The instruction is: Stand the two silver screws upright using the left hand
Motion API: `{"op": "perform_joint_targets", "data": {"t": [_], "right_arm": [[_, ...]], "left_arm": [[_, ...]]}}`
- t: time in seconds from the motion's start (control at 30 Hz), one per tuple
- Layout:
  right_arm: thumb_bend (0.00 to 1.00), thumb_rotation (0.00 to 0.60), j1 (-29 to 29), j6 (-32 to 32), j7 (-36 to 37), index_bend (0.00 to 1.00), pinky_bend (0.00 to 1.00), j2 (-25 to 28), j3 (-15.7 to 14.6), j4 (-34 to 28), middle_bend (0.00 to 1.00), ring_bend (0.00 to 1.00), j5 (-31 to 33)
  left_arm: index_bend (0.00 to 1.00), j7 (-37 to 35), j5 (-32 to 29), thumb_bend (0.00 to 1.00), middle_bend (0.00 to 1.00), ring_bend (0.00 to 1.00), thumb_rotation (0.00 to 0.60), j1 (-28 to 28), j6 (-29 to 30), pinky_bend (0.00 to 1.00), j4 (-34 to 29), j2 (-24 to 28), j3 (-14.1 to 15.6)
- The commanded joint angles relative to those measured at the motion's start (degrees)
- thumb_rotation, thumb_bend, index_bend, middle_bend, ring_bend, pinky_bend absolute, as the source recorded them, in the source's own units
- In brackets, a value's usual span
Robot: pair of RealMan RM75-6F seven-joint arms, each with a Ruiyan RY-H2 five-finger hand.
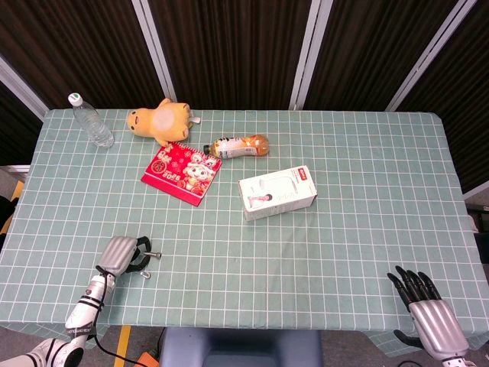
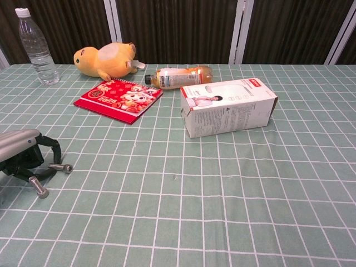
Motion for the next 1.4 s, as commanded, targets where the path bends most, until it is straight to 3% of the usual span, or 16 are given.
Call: {"op": "perform_joint_targets", "data": {"t": [0.03, 0.73, 1.4], "right_arm": [[0.16, 0.6, 0.0, 0.0, 0.0, 0.0, 0.0, 0.0, 0.0, 0.0, 0.0, 0.0, 0.0], [0.16, 0.6, 0.0, 0.1, 0.1, 0.0, 0.0, 0.2, -0.2, -0.1, 0.0, 0.0, -0.4], [0.16, 0.6, -0.3, 0.8, 0.7, 0.0, 0.0, 0.7, -0.7, -0.3, 0.0, 0.0, -1.5]], "left_arm": [[0.56, 0.0, -0.1, 0.45, 1.0, 1.0, 0.6, 0.0, 0.1, 1.0, -0.1, 0.1, -0.1], [0.57, 1.6, 1.0, 0.45, 1.0, 1.0, 0.6, 0.5, 2.7, 1.0, -6.1, 3.2, 0.0], [0.55, 11.3, 1.1, 0.44, 1.0, 1.0, 0.6, 0.1, 2.7, 1.0, -10.9, 5.5, 1.0]]}}
